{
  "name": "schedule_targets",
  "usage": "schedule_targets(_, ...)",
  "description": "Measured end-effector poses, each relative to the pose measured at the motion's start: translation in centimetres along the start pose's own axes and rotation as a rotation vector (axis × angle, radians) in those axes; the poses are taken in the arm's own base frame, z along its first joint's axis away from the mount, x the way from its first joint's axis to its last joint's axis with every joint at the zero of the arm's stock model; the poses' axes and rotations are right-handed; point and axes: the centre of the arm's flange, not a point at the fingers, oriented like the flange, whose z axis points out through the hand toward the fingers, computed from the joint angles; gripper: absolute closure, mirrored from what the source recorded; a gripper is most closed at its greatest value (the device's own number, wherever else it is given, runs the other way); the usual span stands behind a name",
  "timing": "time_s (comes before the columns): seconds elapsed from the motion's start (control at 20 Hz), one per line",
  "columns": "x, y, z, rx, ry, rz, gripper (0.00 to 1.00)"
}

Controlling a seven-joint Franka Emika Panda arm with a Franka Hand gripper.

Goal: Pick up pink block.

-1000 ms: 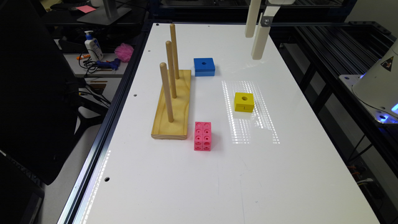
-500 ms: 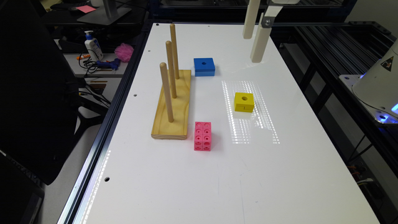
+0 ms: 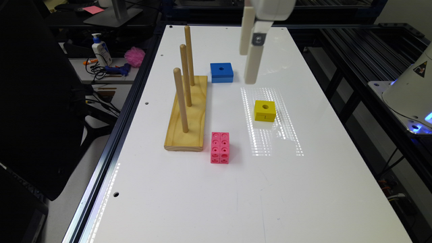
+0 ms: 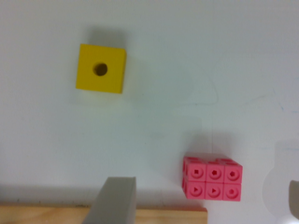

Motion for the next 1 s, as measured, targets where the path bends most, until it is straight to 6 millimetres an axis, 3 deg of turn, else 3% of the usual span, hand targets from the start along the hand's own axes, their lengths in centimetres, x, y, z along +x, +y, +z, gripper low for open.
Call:
schedule_targets(0.25,-0.4,-1.2,0.1,0.004,-0.003,-0.001,0.0)
schedule_targets(0.7,-0.6,-1.3,0.3,0.002,-0.005,-0.001,0.0)
schedule_targets(1.0,-0.2,-1.8,3.9,-0.004,-0.022,-0.001,0.0)
